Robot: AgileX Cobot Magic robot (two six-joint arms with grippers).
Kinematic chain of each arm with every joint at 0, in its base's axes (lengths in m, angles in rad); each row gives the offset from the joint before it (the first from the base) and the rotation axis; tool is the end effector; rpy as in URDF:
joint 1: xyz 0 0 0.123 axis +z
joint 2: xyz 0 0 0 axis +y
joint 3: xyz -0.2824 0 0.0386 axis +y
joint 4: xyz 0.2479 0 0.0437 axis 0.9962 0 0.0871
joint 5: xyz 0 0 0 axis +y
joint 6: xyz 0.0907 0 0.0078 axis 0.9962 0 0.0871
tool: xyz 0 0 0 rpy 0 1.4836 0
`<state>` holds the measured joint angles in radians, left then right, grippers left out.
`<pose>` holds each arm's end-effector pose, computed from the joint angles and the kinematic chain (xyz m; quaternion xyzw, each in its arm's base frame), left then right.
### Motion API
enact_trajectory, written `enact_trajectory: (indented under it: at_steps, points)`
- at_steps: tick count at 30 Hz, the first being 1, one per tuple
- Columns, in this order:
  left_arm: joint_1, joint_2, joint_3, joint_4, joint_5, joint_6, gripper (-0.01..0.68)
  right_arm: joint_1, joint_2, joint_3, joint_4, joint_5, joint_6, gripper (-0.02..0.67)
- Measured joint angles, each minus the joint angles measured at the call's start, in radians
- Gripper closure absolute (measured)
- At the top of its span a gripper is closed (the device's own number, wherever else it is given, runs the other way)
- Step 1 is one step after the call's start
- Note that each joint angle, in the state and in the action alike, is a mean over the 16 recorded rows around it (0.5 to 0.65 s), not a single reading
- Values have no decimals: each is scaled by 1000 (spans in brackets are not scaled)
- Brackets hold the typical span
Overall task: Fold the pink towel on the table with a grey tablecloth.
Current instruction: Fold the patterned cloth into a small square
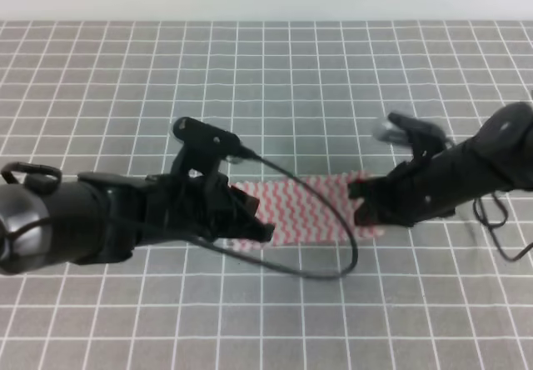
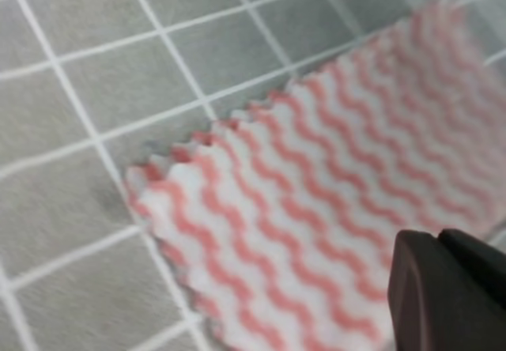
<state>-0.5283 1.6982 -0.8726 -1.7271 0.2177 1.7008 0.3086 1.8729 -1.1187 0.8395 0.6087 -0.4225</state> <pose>0.2857 -0.1894 0.1881 0.2662 0.8633 -0.2087 0.3745 0.3393 0.1489 0.1697 -0.0460 0.9496 0.2716 0.1499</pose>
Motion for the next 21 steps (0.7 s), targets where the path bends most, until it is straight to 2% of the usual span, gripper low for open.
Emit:
enact_trajectory:
  at_steps: [12,21]
  points:
    - [138,28,-31,124,237,-258,674,-13,-72,-1,-23,-30,26,661]
    - [164,139,-123,271,302,-408,675,-13,-75,0,-28,-66,30,595]
